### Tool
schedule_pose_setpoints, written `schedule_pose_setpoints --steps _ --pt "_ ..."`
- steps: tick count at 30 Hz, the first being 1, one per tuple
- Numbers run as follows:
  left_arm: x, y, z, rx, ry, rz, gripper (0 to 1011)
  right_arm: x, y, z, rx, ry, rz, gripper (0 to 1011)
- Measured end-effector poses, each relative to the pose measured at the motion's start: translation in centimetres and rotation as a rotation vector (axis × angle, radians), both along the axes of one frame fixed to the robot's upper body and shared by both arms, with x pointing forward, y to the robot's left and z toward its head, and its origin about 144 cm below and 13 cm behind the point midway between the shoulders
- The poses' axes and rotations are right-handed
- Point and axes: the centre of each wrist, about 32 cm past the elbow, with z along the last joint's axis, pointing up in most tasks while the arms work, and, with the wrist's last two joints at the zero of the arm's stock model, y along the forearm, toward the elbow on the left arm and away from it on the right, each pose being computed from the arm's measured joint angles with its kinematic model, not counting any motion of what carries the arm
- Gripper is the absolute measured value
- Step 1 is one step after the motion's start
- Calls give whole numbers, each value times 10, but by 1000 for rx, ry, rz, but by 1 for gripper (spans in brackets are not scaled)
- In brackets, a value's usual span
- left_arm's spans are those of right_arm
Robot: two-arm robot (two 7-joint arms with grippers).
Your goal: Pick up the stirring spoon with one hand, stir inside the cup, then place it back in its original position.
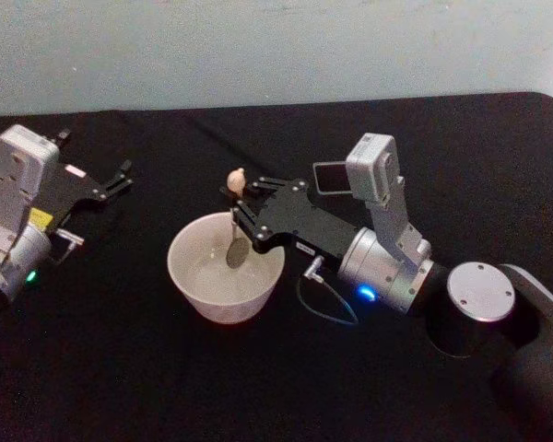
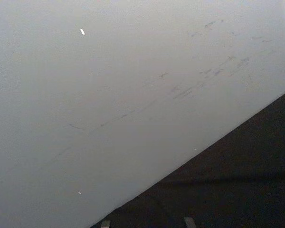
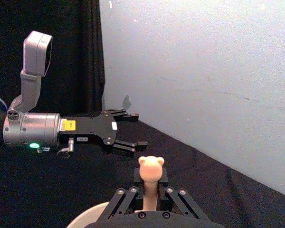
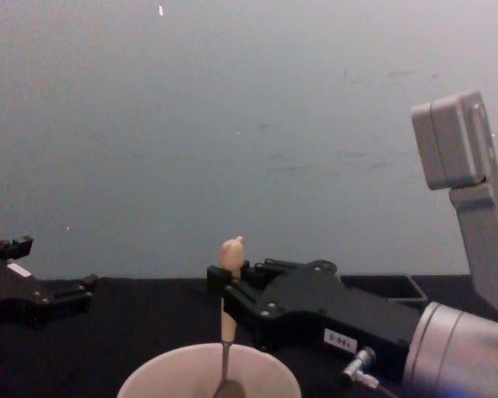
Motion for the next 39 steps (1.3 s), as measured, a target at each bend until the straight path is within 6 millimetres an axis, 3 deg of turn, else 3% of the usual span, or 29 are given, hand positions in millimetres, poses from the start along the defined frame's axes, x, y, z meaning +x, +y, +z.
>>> schedule_pose_setpoints --steps 23,39 --pt "0 0 0 0 0 0 1001 -1 0 5 16 -13 12 166" --pt "0 0 0 0 0 0 1001 -9 -9 33 68 -54 52 166"
